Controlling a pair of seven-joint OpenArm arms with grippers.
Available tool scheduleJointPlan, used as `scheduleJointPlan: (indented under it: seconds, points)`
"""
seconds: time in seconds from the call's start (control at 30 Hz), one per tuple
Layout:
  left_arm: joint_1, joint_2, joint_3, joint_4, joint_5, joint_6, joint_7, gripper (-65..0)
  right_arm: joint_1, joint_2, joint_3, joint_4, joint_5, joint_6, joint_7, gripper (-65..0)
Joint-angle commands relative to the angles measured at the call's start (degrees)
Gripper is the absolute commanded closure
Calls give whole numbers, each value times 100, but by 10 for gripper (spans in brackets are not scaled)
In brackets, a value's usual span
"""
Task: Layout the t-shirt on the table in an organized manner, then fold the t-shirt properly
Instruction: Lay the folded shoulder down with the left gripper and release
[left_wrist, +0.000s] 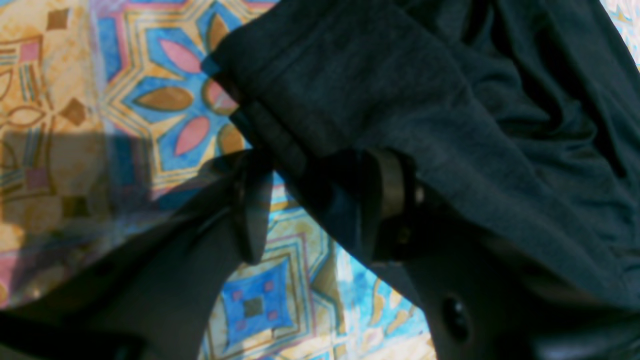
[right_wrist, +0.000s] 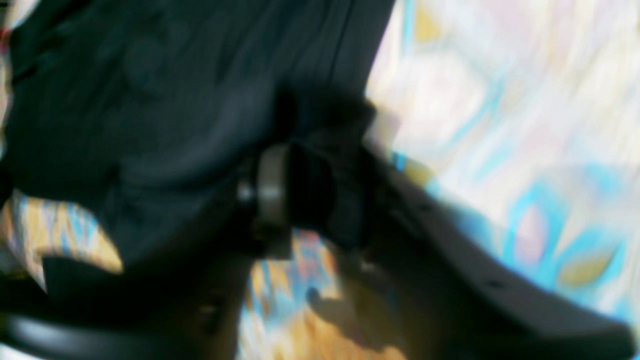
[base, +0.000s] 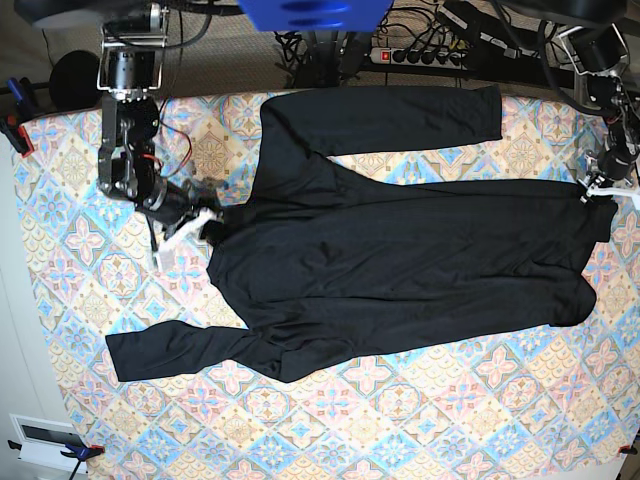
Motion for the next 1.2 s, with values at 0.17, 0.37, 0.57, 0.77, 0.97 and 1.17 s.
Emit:
scheduleJointPlan:
  seconds: [0.17,0.37,0.57,0.77,0.97,1.17]
  points:
    - [-2,-69,2,38,0,-1,136,-285,101,88,519,-127,90,37,47,-18]
    - [-11,2,2,38,-8,-1,136,-285,48,501,1029,-127,90,37,21,-17]
    - [-11,98,20,55,-8,-10,145,-285,48,844,1037,-127,90,45,47,-18]
    - [156,213,37,600,0,-308,708,-285,22,879,1037,-127,90,45,30,-34]
    - [789,257,37,1664,-8,-440,1191,-285,-145,870,1037,-66,90,37,30,-154]
    - [1580,292,37,2658,-26,-440,1525,-285,-268,870,1037,-66,90,37,65,-225]
